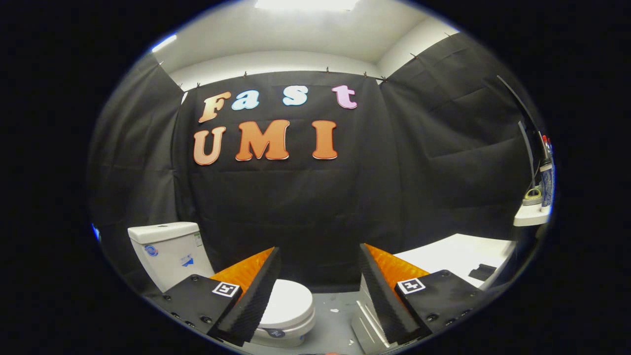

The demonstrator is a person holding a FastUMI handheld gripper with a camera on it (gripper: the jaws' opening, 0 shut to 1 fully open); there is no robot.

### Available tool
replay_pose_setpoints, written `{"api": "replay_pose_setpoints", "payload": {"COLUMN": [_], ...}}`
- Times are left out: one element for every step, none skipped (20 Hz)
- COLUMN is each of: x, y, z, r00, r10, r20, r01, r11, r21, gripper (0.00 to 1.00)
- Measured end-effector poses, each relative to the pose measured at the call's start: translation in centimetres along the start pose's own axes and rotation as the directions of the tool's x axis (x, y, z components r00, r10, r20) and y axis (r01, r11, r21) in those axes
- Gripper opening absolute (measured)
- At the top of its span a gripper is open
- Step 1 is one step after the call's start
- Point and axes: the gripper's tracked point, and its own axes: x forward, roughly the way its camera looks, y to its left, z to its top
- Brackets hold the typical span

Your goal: Open the toilet lid.

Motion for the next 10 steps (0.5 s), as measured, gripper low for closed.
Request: {"api": "replay_pose_setpoints", "payload": {"x": [1.1,2.3,3.5,4.4,5.3,6.1,7.2,8.3,9.1,9.8], "y": [1.1,2.0,2.5,2.9,3.3,3.5,3.6,3.7,3.7,3.8], "z": [-0.7,-1.7,-2.8,-3.7,-4.8,-5.8,-7.3,-9.2,-11.0,-12.5], "r00": [1.0,0.998,0.996,0.994,0.993,0.991,0.988,0.983,0.977,0.973], "r10": [0.025,0.044,0.056,0.066,0.07,0.076,0.077,0.078,0.08,0.081], "r20": [-0.017,-0.044,-0.064,-0.082,-0.097,-0.109,-0.134,-0.167,-0.196,-0.216], "r01": [-0.024,-0.042,-0.051,-0.057,-0.057,-0.057,-0.051,-0.04,-0.029,-0.016], "r11": [0.999,0.998,0.996,0.993,0.989,0.985,0.981,0.975,0.968,0.958], "r21": [0.023,0.047,0.076,0.105,0.134,0.162,0.188,0.217,0.249,0.286], "gripper": [1.0,1.0,1.0,1.0,1.0,1.0,1.0,0.99,0.98,0.99]}}
